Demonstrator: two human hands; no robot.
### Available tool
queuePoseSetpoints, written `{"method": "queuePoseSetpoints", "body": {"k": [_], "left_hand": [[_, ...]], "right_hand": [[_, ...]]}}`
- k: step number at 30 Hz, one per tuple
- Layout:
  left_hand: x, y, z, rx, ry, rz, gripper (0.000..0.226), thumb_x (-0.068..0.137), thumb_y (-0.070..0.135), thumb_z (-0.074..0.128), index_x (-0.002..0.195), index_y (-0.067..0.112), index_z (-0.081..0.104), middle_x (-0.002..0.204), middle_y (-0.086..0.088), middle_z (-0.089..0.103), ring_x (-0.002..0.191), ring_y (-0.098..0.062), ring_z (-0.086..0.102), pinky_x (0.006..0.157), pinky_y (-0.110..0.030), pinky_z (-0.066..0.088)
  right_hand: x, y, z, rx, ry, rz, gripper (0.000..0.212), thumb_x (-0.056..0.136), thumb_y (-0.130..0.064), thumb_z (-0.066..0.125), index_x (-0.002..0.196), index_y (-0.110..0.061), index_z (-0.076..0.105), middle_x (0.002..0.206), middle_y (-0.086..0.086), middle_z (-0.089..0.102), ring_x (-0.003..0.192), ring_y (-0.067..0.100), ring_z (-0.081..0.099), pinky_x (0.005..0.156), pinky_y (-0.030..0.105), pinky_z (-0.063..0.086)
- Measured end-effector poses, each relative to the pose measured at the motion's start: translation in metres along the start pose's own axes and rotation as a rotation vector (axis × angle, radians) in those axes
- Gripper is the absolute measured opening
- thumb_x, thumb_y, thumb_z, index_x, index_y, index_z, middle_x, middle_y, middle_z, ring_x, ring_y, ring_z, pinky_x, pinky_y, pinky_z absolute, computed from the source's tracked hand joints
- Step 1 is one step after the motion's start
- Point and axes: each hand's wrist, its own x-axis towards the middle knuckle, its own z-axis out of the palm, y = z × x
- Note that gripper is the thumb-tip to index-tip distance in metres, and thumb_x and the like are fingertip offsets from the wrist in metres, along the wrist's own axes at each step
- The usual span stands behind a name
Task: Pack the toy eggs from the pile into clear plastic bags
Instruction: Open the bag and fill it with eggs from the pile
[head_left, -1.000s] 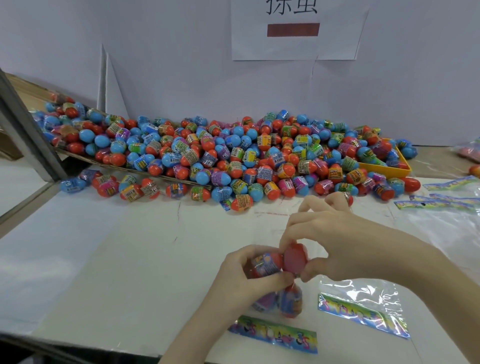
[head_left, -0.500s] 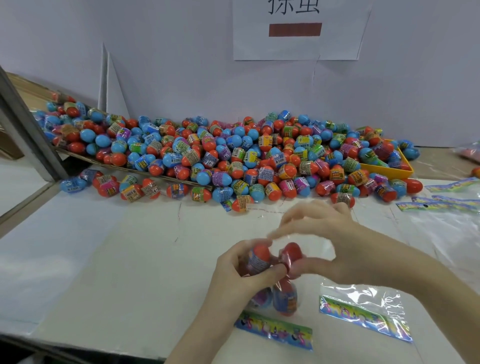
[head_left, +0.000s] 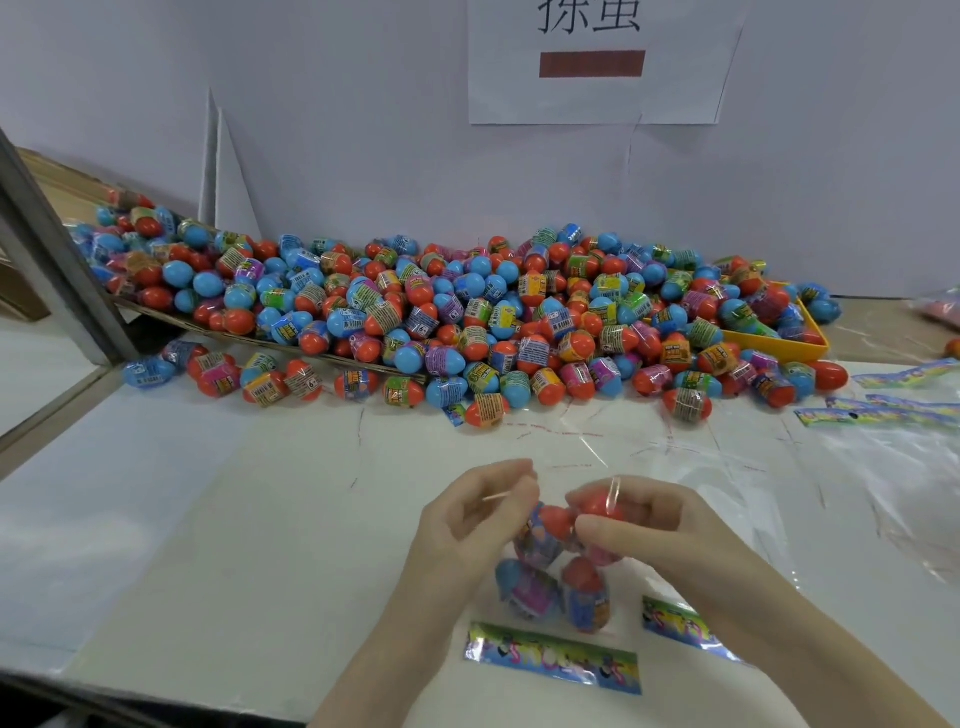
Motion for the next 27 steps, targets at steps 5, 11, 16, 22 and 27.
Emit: {"method": "queuePoseSetpoints", "body": {"k": [5,11,16,22,27], "left_hand": [[0.002,0.0,0.006,-0.003,0.136,0.086,0.008,0.074,0.017,0.065,0.075,0.01,0.069,0.073,-0.001,0.073,0.067,-0.01,0.068,0.062,-0.014,0.051],[-0.003,0.002,0.011,0.016,0.101,0.095,0.008,0.087,0.006,0.055,0.082,0.009,0.061,0.068,0.002,0.071,0.06,-0.007,0.065,0.056,-0.014,0.05],[-0.008,0.004,0.014,0.079,0.084,0.157,0.016,0.087,0.003,0.054,0.089,0.016,0.062,0.069,0.002,0.071,0.066,-0.012,0.067,0.061,-0.016,0.052],[-0.01,0.006,0.017,0.169,0.104,0.246,0.015,0.089,0.014,0.055,0.084,0.026,0.063,0.079,0.014,0.067,0.077,-0.004,0.064,0.068,-0.018,0.051],[-0.009,0.007,0.016,0.343,0.166,0.439,0.016,0.089,0.044,0.051,0.08,0.035,0.061,0.08,0.022,0.066,0.08,0.0,0.061,0.068,-0.013,0.047]], "right_hand": [[-0.003,-0.004,0.006,-0.001,-0.024,0.079,0.012,0.059,-0.009,0.08,0.066,-0.013,0.072,0.065,0.007,0.067,0.054,0.01,0.058,0.052,0.016,0.046],[-0.005,-0.025,0.011,-0.296,0.383,-0.368,0.049,0.056,-0.048,0.074,0.102,-0.039,0.057,0.104,-0.025,0.063,0.097,-0.004,0.059,0.083,0.024,0.043],[0.004,-0.032,0.025,-1.013,0.489,-0.91,0.017,0.075,-0.042,0.064,0.085,-0.03,0.072,0.099,-0.011,0.066,0.098,0.013,0.055,0.081,0.034,0.035],[0.008,-0.028,0.028,-1.116,0.527,-0.959,0.018,0.079,-0.035,0.061,0.081,-0.023,0.075,0.083,-0.007,0.067,0.087,0.013,0.045,0.073,0.027,0.028],[0.006,-0.031,0.028,-1.1,0.466,-0.961,0.022,0.08,-0.033,0.057,0.079,-0.021,0.076,0.076,-0.007,0.065,0.082,0.011,0.044,0.072,0.027,0.031]]}}
